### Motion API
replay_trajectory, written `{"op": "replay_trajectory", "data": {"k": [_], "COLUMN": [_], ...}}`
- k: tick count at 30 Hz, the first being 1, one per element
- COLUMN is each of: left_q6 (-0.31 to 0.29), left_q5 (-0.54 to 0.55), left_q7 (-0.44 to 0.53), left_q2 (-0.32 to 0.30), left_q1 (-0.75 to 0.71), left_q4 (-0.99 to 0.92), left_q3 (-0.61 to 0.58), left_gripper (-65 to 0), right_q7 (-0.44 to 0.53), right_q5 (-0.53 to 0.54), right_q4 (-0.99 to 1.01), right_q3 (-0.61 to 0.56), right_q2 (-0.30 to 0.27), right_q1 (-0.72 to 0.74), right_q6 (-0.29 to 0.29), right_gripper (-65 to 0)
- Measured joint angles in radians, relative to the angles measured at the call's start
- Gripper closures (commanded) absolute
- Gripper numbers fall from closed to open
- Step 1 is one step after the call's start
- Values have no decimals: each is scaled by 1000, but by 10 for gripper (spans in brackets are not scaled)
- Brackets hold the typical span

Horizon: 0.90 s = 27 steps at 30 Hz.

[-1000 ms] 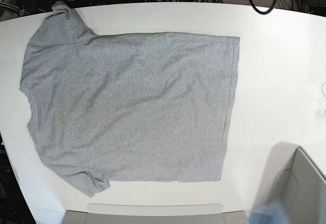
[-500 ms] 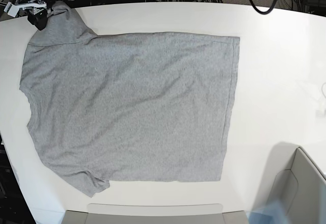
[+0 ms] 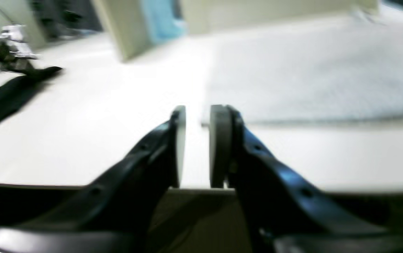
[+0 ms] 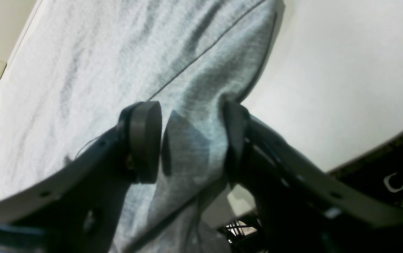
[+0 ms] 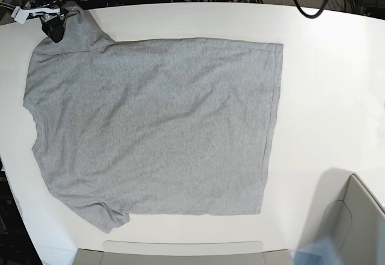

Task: Fold the T-shirt properly
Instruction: 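Lower both grippers and pinch the shirt's shoulder corners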

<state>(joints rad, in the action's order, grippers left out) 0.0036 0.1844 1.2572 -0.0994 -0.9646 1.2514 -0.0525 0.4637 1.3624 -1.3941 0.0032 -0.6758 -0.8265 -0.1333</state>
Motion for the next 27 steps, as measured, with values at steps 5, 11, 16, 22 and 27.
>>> {"op": "replay_trajectory", "data": {"k": [5,11,16,22,27], "left_q6": [6,4,16,8,14], "left_q5": [159,521,813,921,1014], "left_q7": [-247,-578,-805,-921,-1010], "left_q2": [-150,-352,-466,-474,-473], "left_q1": [-10,19,114,210,284], "left_q4": [165,428,479,427,382], "left_q3": [-142,-297,-298,-298,-300], "left_gripper": [-167,-167,-167,-167,-167], "right_q7": [13,8,9,11,10], "right_q5": [-2,-3,-4,-5,-5], "right_q4": [-1,0,0,-1,-1], "right_q3": [0,0,0,0,0], "right_q2": [22,17,21,18,17], "right_q1": [-5,-8,-8,-18,-19], "right_q6": [-3,-10,-10,-11,-11], "right_gripper": [-285,-285,-285,-285,-285]}}
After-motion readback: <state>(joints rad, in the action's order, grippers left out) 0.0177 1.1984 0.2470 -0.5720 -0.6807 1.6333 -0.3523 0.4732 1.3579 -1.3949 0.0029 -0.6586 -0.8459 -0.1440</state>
